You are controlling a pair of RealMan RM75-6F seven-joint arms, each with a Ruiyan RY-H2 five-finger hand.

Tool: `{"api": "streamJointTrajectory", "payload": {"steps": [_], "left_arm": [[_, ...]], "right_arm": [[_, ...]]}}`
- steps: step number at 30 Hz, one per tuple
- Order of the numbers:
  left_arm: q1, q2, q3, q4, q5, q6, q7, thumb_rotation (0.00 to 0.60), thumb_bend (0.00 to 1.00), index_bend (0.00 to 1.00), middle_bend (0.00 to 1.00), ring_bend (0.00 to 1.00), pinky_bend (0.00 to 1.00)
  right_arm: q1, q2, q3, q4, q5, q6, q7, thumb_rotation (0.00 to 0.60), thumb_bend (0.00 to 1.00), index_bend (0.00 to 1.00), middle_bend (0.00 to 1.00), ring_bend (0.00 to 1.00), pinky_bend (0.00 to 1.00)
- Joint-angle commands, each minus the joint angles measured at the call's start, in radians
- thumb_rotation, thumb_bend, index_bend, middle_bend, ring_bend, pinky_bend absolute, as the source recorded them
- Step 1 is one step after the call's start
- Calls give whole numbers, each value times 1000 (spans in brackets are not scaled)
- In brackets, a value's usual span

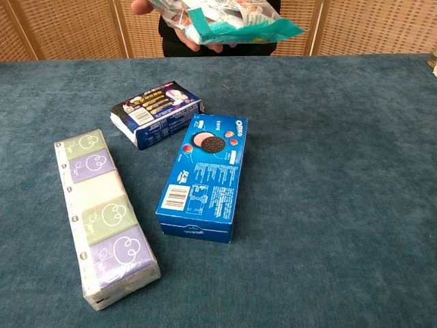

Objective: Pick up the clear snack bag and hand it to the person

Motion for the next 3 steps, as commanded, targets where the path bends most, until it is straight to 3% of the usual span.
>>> {"api": "streamJointTrajectory", "payload": {"steps": [1,3], "left_arm": [[1,-2,1,1,3,1,5,600,143,0,0,0,87],[1,-2,2,1,5,2,7,600,143,0,0,0,87]], "right_arm": [[-38,-40,-15,72,-2,24,45,229,0,96,30,42,231],[-41,-46,-11,90,1,23,47,232,0,97,30,42,230]]}}
